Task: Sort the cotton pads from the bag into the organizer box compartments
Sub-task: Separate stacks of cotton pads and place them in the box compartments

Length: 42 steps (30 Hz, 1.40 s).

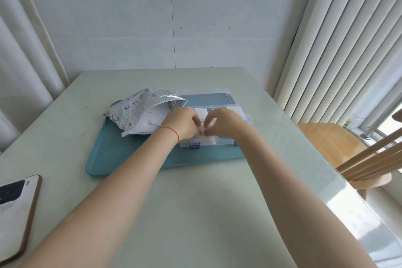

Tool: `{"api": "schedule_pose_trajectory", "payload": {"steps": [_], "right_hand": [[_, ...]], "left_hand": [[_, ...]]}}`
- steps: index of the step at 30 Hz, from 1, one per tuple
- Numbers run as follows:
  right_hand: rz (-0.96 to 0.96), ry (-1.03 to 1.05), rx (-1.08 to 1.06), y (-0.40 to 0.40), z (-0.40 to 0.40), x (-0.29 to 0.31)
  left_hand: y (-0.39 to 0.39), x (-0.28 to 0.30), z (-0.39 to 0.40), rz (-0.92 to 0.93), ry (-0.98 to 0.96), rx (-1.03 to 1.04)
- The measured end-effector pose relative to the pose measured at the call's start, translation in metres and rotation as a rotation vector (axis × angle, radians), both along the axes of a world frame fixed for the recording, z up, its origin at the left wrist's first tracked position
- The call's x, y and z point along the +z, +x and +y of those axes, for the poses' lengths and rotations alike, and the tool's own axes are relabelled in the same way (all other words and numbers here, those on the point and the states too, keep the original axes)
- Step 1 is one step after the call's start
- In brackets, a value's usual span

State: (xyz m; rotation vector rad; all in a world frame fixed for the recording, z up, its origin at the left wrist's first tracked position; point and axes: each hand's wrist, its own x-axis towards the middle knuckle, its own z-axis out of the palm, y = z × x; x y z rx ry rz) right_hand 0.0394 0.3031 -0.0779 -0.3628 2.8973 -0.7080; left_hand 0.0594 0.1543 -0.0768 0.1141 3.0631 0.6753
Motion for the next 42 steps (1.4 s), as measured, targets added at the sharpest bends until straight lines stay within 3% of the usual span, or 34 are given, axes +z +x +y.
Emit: {"api": "schedule_pose_trajectory", "payload": {"steps": [13,22,24,27,31,34,37,42], "right_hand": [[-0.004,0.054,0.083,-0.002,-0.006,0.003],[0.024,0.125,0.072,-0.007,0.006,0.009],[0.1,0.086,0.039,-0.008,0.003,0.014],[0.243,-0.062,-0.003,-0.006,-0.015,0.026],[0.24,-0.129,0.082,0.0,-0.059,0.028],[0.207,-0.095,0.095,0.003,-0.092,0.018],[0.211,-0.048,0.072,0.003,-0.116,0.004],[0.237,0.2,0.117,0.001,-0.145,-0.01]], "left_hand": [[0.0,-0.006,-0.001,0.05,-0.006,0.05],[-0.004,0.003,-0.003,-0.026,-0.093,-0.045],[-0.003,0.006,-0.009,0.07,-0.014,-0.003],[0.003,0.014,-0.031,0.36,0.146,0.141],[0.015,0.023,-0.071,0.568,0.253,0.297],[0.022,0.023,-0.106,0.46,0.281,0.335],[0.024,0.012,-0.125,0.266,0.168,0.292],[0.025,-0.005,-0.129,0.362,0.334,0.315]]}}
